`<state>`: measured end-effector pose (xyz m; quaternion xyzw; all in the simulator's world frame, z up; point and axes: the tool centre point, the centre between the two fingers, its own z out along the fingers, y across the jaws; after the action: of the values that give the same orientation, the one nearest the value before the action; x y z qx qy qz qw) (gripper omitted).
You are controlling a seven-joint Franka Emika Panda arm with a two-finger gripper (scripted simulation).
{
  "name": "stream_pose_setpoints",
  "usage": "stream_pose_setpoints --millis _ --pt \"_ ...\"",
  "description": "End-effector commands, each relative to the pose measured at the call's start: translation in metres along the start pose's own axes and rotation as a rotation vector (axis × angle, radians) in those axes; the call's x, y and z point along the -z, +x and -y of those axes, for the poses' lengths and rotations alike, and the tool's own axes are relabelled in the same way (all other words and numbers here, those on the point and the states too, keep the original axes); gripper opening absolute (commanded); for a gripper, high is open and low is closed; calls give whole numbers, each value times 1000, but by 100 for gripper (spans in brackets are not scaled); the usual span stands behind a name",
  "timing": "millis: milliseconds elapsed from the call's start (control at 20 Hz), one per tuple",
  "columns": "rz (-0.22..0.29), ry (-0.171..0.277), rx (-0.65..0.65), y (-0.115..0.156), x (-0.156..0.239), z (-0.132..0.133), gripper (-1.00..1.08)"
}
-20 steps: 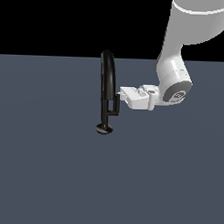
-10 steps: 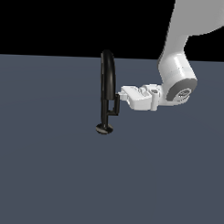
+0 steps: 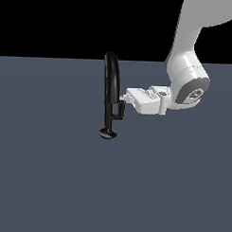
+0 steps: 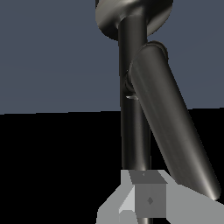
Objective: Turn on the faucet by rotating a designated handle.
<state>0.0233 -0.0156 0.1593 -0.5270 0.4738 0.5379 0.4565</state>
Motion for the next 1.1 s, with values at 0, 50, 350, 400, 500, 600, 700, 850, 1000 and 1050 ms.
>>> stream_pose_setpoints --millis 0,50,350,400,500,600,700,850,1000,1050 --pt "1 -1 -2 3 0 -6 -100" --pt "1 -1 -2 4 0 -9 -100" --pt "2 -2 -4 12 0 -30 -100" --pt "3 -3 -5 14 0 -33 -100" --pt "3 -3 -5 17 0 -41 -100" --pt "4 -4 -6 19 0 -48 -100" --pt "4 -4 -7 23 0 -55 -100" --pt "0 -4 13 19 0 -49 -100" --pt "1 -4 6 38 0 -57 -100" --pt "2 -4 4 45 0 -60 -100"
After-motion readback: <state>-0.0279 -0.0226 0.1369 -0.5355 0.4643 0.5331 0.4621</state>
